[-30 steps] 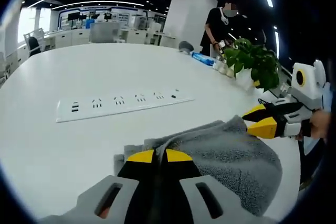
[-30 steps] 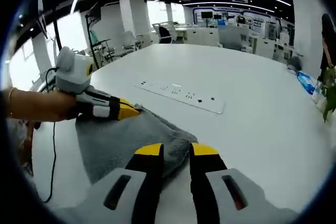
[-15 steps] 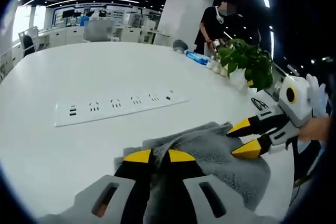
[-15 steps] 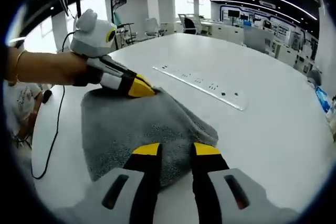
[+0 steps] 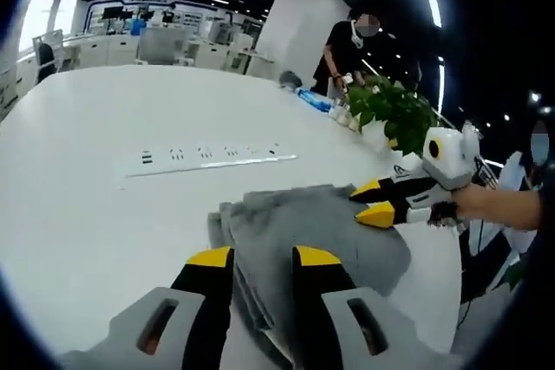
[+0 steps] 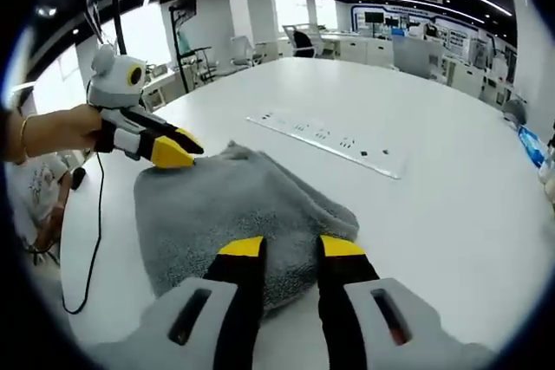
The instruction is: Fold the towel on the table until its edges align and the towel forms a compact rectangular stack.
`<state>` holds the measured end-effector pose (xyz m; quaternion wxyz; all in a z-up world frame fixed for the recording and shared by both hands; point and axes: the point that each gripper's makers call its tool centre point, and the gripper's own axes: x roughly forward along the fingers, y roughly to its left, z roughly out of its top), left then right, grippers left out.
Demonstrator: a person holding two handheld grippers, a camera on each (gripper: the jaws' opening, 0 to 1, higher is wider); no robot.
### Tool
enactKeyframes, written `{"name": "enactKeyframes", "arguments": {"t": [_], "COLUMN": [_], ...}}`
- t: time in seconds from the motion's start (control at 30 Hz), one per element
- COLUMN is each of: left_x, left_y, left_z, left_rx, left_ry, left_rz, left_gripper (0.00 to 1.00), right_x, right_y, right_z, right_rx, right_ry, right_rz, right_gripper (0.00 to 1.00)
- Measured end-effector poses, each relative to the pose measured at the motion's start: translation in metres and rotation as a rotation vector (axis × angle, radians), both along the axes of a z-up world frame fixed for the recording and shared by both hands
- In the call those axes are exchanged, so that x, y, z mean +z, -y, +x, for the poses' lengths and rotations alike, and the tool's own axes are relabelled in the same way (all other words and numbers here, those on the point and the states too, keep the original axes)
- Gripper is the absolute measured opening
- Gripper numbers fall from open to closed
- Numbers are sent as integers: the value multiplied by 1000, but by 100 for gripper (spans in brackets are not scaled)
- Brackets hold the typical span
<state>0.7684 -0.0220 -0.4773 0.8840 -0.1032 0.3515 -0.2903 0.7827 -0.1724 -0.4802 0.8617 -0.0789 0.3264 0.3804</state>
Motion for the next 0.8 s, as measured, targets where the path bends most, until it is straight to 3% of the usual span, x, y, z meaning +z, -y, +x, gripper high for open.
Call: {"name": "enactKeyframes", "arguments": {"t": [0.17, 0.4, 0.5, 0.6, 0.8], "left_x": [-13, -22, -30, -25, -28], "left_y": [-8, -6, -5, -4, 0], "left_z": [-5, -5, -3, 0, 0], "left_rx": [23, 47, 43, 50, 42], "left_ry": [-25, -55, -74, -72, -84], "left_rz": [7, 14, 14, 3, -6], "left_gripper": [27, 27, 26, 25, 20], "right_x": [8, -5, -15, -17, -24], "right_y": [8, 18, 22, 23, 15], "right_z": [-1, 1, 0, -4, -13], "right_rx": [-12, -74, -117, -151, -226], "right_ry": [13, -30, -77, -109, -247], "right_rz": [-14, -27, -26, -1, 123], "right_gripper": [23, 26, 30, 31, 24]}}
